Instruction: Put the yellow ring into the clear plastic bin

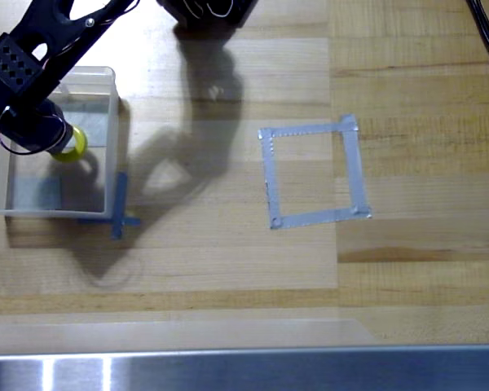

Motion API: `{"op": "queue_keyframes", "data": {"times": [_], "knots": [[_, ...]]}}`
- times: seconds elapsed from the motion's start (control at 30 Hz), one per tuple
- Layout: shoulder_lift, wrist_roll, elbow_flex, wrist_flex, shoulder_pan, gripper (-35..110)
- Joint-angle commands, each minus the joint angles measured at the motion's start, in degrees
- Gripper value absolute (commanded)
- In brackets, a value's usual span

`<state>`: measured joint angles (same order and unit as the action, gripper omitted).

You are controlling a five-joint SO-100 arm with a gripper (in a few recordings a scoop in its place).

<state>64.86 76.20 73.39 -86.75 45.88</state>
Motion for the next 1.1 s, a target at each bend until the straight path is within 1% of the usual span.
{"op": "queue_keyframes", "data": {"times": [0.0,0.13,0.3,0.77,1.07], "knots": [[-0.4,0.4,-6.7,-0.7,0.4,3],[-4.1,0.3,-11.3,-0.5,1.1,3],[-5.4,0.3,-14.9,2.5,3.3,3],[-9.8,-0.3,-14.8,2.6,4.0,3],[-9.1,-0.6,-14.8,2.5,3.6,3]]}}
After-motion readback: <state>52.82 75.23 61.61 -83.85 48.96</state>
